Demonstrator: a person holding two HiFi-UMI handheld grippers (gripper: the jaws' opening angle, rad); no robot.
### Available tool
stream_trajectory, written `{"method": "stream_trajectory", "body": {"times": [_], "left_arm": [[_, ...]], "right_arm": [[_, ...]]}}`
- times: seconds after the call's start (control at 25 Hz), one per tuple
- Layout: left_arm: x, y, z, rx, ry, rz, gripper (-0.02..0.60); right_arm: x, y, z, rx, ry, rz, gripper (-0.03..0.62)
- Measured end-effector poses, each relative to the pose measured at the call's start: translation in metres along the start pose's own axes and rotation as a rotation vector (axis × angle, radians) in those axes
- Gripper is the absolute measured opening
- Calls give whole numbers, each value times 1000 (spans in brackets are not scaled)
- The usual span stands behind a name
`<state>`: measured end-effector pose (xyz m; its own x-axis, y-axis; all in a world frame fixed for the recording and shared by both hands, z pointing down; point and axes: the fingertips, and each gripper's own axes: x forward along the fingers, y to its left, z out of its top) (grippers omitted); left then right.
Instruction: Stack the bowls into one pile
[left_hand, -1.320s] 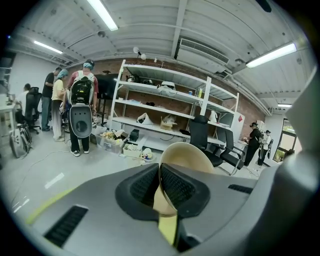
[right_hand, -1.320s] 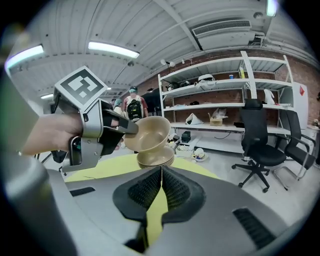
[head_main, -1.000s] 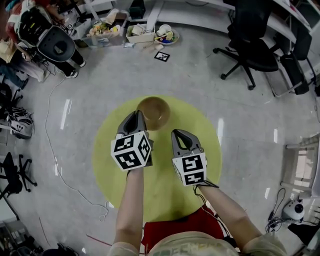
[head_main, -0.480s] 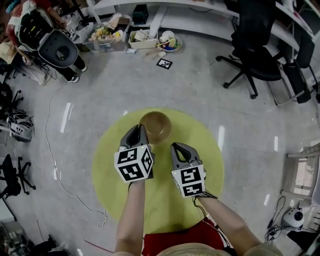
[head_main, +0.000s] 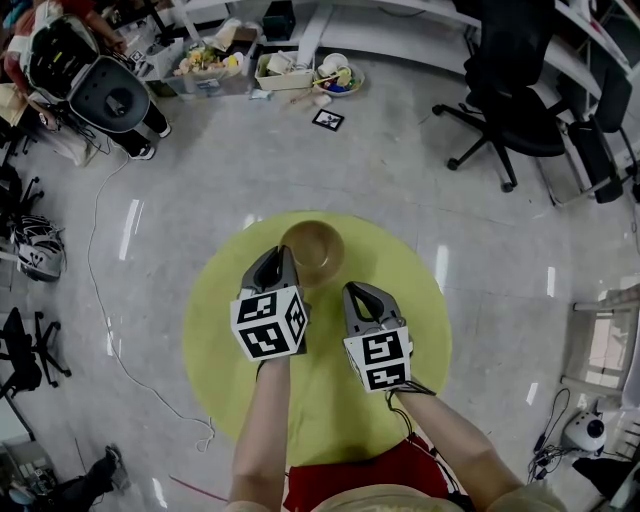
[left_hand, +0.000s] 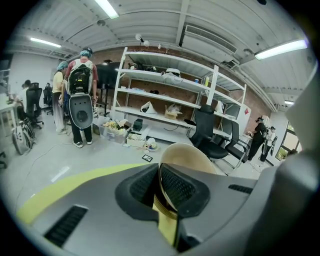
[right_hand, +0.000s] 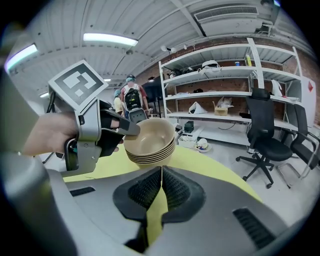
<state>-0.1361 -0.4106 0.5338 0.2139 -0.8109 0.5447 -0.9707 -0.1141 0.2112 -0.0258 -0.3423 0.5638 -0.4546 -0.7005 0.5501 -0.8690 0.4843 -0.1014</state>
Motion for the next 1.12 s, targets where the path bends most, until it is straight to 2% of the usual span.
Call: {"method": "stream_trajectory", "body": {"times": [0.24, 0.8, 1.12], "left_arm": [[4, 5, -4, 9, -7, 3, 34], [6, 2, -1, 170, -22, 23, 38], [10, -5, 0, 224, -5, 44, 78]], "right_arm": [[6, 1, -6, 4, 22, -6, 37], [7, 4, -12, 0, 37, -1, 37], [5, 0, -7, 9, 28, 4, 37]]}}
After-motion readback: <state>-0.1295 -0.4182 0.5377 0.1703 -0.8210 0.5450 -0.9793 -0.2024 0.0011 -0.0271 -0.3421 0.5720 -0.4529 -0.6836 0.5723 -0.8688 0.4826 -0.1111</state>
